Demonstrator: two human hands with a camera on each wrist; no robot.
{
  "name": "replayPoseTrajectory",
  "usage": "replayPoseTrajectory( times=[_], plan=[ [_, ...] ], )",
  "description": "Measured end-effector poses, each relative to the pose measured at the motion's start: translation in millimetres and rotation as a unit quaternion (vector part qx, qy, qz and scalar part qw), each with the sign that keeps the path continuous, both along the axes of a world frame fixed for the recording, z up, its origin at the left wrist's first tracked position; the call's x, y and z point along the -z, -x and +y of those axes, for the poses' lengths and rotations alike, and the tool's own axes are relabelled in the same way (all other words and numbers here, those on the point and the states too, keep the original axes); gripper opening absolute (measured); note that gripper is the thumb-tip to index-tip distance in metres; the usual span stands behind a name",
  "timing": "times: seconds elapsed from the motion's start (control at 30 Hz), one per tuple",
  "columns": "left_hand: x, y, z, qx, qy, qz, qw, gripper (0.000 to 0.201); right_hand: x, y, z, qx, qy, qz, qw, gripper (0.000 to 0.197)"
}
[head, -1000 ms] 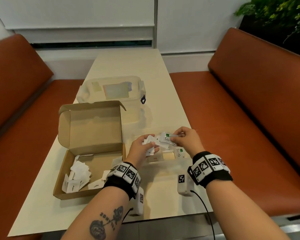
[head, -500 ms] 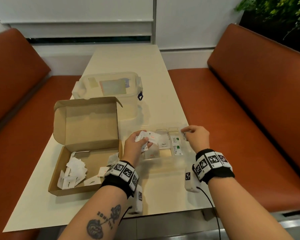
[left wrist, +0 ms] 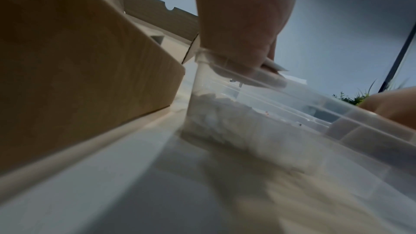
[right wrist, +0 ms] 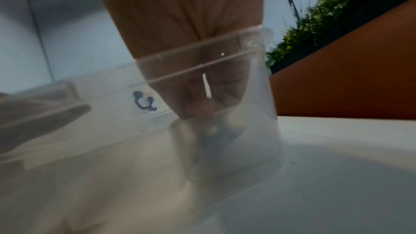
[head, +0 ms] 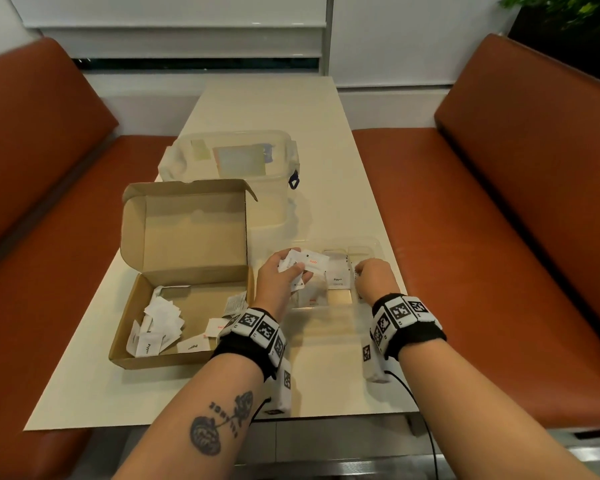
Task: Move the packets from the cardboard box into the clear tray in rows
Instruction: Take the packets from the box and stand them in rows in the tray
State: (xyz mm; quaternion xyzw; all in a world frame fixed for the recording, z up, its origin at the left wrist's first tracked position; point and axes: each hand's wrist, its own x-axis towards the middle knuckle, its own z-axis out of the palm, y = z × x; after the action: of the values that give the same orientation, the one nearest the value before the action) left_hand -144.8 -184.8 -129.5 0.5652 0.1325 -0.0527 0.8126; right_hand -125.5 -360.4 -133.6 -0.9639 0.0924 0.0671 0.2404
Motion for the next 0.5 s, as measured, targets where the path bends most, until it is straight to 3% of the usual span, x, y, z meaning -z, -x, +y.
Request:
replayPoseTrajectory(
  times=[0.13, 0.3, 0.43, 0.5],
  plan=[
    [0, 0, 0, -0.002, 0.001, 0.0, 1.0, 0.028, 0, 1, 1, -0.045, 0.079, -0.005, 0.996, 0.026],
    [0, 1, 0, 0.0, -0.007, 0.001, 1.0, 0.028, -2, 1, 1, -0.046, 0.092, 0.006, 0.995, 0.021],
    [-1, 1, -1, 0.003, -0.011, -0.005, 1.0, 0.028, -15, 1, 10, -0.023, -0.025, -0.12, 0.992, 0.024],
    [-2, 1, -1, 0.007, -0.012, -0.004, 1.0, 0.028, -23, 1, 20, -0.026, -0.137, -0.12, 0.983, 0.024]
  ],
)
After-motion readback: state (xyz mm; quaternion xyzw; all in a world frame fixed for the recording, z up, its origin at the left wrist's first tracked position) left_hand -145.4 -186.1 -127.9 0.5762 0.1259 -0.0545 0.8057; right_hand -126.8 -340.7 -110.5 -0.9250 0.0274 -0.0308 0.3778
